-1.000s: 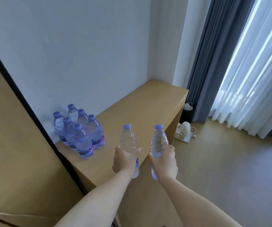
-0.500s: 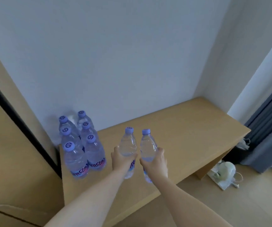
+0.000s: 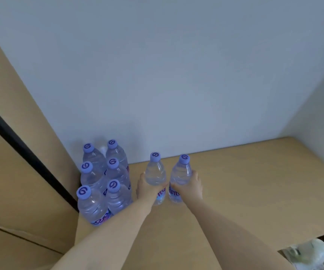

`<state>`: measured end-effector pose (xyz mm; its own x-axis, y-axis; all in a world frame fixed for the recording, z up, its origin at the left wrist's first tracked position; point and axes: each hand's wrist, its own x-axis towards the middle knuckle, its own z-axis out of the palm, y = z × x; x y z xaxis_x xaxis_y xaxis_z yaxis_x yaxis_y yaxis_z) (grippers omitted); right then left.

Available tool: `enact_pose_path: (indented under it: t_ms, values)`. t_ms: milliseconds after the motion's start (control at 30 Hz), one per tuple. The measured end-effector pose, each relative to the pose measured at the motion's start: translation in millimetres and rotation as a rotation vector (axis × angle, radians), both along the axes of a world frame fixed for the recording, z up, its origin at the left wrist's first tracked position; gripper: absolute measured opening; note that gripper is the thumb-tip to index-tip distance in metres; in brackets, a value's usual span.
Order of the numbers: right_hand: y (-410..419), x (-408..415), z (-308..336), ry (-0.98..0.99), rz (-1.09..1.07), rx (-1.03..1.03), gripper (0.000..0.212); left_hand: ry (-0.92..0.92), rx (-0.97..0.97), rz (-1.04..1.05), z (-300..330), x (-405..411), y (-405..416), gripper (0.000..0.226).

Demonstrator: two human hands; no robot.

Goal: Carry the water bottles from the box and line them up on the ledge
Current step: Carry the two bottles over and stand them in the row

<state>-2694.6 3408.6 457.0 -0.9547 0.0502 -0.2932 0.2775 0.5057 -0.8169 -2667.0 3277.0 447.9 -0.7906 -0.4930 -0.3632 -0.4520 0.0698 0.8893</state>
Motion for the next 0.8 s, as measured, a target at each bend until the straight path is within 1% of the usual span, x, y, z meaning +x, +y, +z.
enact_pose_path:
  t_ms: [67, 167, 233, 267, 333, 367, 400, 433, 533, 600, 700, 800]
  values:
    - [-3, -16, 2, 0.009, 0.054, -0.008, 0.057, 0.051, -0.044, 0.056, 2, -7, -4, 0.019]
    - [-6, -39, 6, -0.058, 0.147, -0.062, 0.058, 0.086, -0.083, 0.095, 7, -18, -7, 0.015]
    - [-7, -52, 9, -0.086, 0.229, -0.106, 0.057, 0.094, -0.083, 0.128, 8, -23, -9, 0.019]
    - [-8, -57, 12, -0.094, 0.269, -0.117, 0.053, 0.101, -0.053, 0.14, 7, -25, -10, 0.024]
    - [-8, -65, 19, -0.09, 0.362, -0.157, 0.037, 0.103, 0.015, 0.162, 5, -29, -11, 0.036]
    - [-8, -68, 20, -0.085, 0.4, -0.181, 0.026, 0.103, 0.027, 0.181, 5, -32, -12, 0.039]
    - [-8, -71, 19, -0.084, 0.427, -0.205, 0.02, 0.104, 0.029, 0.204, 5, -34, -14, 0.038]
    - [-7, -73, 17, -0.083, 0.449, -0.217, 0.021, 0.099, 0.032, 0.223, 5, -38, -15, 0.036]
    - [-5, -82, 16, -0.104, 0.463, -0.224, 0.049, 0.055, 0.024, 0.212, 7, -50, -21, 0.036]
    - [-5, -90, 16, -0.087, 0.488, -0.176, 0.056, 0.007, 0.015, 0.2, 9, -56, -24, 0.04]
    - [-10, -100, 15, -0.025, 0.541, -0.06, 0.06, -0.078, -0.065, 0.197, 14, -65, -27, 0.036]
    - [-22, -106, 15, 0.018, 0.549, -0.027, 0.053, -0.126, -0.11, 0.215, 18, -74, -30, 0.024]
